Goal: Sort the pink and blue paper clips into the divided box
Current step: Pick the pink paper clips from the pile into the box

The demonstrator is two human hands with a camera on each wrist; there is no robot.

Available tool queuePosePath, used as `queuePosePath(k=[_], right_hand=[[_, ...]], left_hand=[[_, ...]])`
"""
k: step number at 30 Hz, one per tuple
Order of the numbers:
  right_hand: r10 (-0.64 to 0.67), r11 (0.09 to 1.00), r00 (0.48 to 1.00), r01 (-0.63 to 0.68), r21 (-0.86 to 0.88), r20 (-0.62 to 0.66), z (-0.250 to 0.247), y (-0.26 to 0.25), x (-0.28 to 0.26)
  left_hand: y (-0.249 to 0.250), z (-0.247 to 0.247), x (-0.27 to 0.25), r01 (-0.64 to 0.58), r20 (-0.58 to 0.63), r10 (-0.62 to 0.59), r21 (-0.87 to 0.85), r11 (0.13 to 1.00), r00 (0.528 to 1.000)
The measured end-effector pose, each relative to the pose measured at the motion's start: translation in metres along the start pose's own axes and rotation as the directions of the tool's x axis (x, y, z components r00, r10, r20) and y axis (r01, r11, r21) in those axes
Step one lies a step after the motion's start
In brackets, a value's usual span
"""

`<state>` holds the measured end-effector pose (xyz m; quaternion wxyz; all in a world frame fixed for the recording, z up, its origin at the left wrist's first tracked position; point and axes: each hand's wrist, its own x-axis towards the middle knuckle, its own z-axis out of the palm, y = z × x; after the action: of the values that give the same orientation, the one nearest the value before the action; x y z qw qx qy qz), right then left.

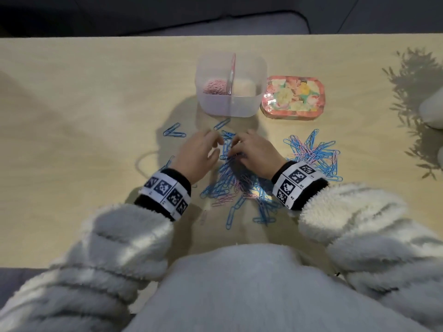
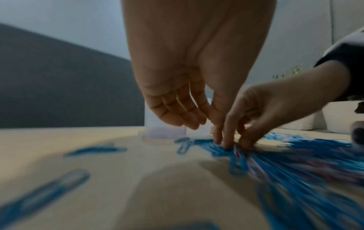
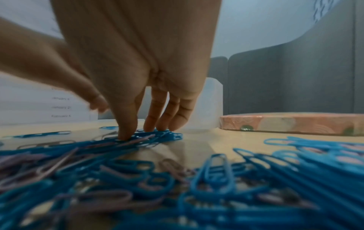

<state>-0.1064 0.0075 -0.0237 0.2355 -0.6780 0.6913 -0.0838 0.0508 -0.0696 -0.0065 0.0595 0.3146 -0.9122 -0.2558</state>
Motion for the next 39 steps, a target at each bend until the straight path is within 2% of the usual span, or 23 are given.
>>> queuePosePath(k=[2,4,7,10,12,14,17,19,20,21,22,24,25,26,27,29,31,33,35,37,39], right_hand=[[0.053,0.995,0.998,-0.05,0.082,-0.028,0.002,0.005,0.0],[0.094,0.977,0.994,-0.082,0.195,-0.053,0.004,0.011,0.0],[0.165,0.946,0.972,-0.109,0.304,-0.166,0.002,0.018,-0.007],[0.29,0.867,0.912,-0.123,0.484,-0.288,-0.005,0.025,-0.018],[0.396,0.708,0.885,-0.125,0.695,-0.244,-0.011,0.03,-0.026],[0.5,0.472,0.855,-0.138,0.871,-0.136,-0.014,0.032,-0.032],[0.585,0.182,0.809,-0.208,0.961,0.065,-0.016,0.034,-0.035],[0.549,0.002,0.817,-0.215,0.977,0.179,-0.015,0.032,-0.033],[0.537,-0.008,0.82,-0.226,0.974,0.195,-0.014,0.031,-0.033],[0.537,0.073,0.826,-0.245,0.967,0.169,-0.013,0.028,-0.033],[0.524,0.243,0.846,-0.265,0.933,0.104,-0.011,0.024,-0.034],[0.403,0.65,0.914,-0.254,0.716,-0.041,-0.005,0.017,-0.036],[0.324,0.789,0.944,-0.229,0.571,-0.069,-0.001,0.014,-0.037],[0.271,0.872,0.96,-0.216,0.438,-0.066,0.002,0.012,-0.037],[0.254,0.917,0.965,-0.222,0.331,-0.057,0.005,0.012,-0.038],[0.249,0.95,0.965,-0.228,0.212,-0.077,0.006,0.013,-0.038],[0.261,0.955,0.957,-0.237,0.178,-0.124,0.005,0.016,-0.039],[0.294,0.947,0.938,-0.258,0.193,-0.186,0.003,0.022,-0.042],[0.34,0.919,0.915,-0.275,0.283,-0.217,0.001,0.028,-0.044],[0.39,0.837,0.908,-0.28,0.471,-0.154,-0.003,0.028,-0.044],[0.428,0.667,0.903,-0.295,0.684,-0.028,-0.008,0.023,-0.043]], left_hand=[[-0.001,0.014,-0.011,0.083,0.083,-0.079,-0.046,0.995,0.993],[-0.002,0.024,-0.014,0.117,0.114,-0.111,-0.046,0.992,0.987],[-0.006,0.032,-0.011,0.168,0.098,-0.163,-0.045,0.985,0.982],[-0.011,0.03,-0.006,0.218,0.066,-0.214,-0.05,0.975,0.975],[-0.014,0.026,-0.006,0.23,0.014,-0.23,-0.047,0.972,0.973],[-0.015,0.023,-0.008,0.226,-0.04,-0.227,-0.033,0.974,0.973],[-0.01,0.022,-0.013,0.207,-0.011,-0.207,0.012,0.978,0.978],[-0.004,0.025,-0.018,0.209,0.05,-0.21,0.036,0.977,0.976],[-0.002,0.026,-0.021,0.216,0.068,-0.218,0.035,0.976,0.974],[0.0,0.029,-0.023,0.223,0.072,-0.225,0.032,0.974,0.972],[0.001,0.031,-0.025,0.224,0.075,-0.226,0.035,0.974,0.971],[0.006,0.035,-0.027,0.215,0.089,-0.219,0.052,0.975,0.972],[0.008,0.037,-0.027,0.214,0.101,-0.219,0.059,0.975,0.971],[0.01,0.039,-0.027,0.218,0.111,-0.224,0.064,0.974,0.968],[0.012,0.04,-0.026,0.226,0.111,-0.233,0.068,0.972,0.966],[0.013,0.042,-0.027,0.247,0.086,-0.252,0.064,0.967,0.964],[0.012,0.042,-0.029,0.257,0.046,-0.259,0.044,0.965,0.965],[0.01,0.041,-0.032,0.248,0.04,-0.25,0.034,0.968,0.968],[0.008,0.039,-0.036,0.265,0.043,-0.266,0.04,0.964,0.963],[0.008,0.035,-0.037,0.349,0.025,-0.35,0.045,0.936,0.936],[0.007,0.032,-0.036,0.424,0.022,-0.426,0.05,0.904,0.905]])
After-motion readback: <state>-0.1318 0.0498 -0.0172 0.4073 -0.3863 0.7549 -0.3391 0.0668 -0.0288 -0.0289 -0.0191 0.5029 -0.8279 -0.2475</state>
